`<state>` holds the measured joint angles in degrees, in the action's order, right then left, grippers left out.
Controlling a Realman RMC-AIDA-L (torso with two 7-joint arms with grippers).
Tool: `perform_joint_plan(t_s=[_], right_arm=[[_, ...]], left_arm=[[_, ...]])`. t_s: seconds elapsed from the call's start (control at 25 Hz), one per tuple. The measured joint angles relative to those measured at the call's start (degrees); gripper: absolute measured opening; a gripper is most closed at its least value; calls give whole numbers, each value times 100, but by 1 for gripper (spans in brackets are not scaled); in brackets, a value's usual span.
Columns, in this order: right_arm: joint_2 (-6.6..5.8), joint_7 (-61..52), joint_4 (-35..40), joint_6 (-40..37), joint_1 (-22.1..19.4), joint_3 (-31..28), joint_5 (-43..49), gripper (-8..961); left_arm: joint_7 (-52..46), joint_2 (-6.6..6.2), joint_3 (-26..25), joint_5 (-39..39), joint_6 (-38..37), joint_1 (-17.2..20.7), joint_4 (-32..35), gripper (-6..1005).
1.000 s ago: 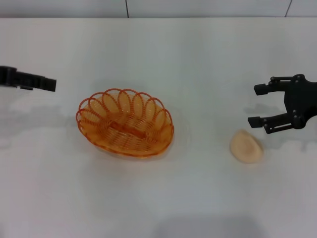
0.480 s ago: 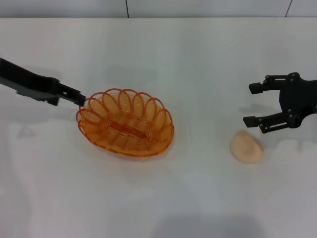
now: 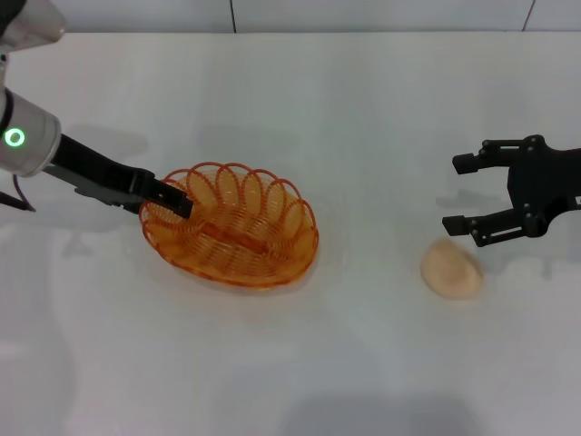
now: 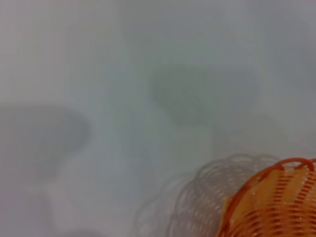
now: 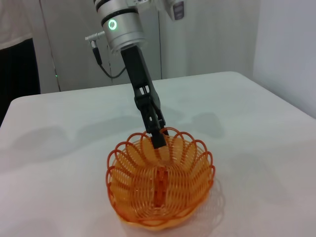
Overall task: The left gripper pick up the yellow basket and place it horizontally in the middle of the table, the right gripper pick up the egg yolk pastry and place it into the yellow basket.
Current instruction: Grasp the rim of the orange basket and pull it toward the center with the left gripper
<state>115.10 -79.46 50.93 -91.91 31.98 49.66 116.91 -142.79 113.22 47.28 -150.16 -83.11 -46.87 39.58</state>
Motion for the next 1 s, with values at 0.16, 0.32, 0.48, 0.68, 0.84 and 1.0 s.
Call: perform_joint_plan(t_s=[0.16,0.32,0.48,0.68,0.84,1.0], right_arm=[[5,30,-2,52,-10,-1,-2,870],[4,37,-23,92,-4,-1,-5,870],[3,37,-26,128,-4,-1,-5,870],[3,37,-5,137,-9,22,-5,870],[3,21,8,153,-15,75,-16,870],[3,11,13,156,-16,78,-18,870]], left_arm=[[2,37,76,-23,88,-26,-18,868],[23,42,191,-27,199,-29,-24,867],[-10,57,289,-30,299,-15,-39,802],[-7,80,302,-31,297,-40,-45,570],[-6,80,305,-31,289,-43,-47,347],[5,79,308,-24,264,-28,-42,200]])
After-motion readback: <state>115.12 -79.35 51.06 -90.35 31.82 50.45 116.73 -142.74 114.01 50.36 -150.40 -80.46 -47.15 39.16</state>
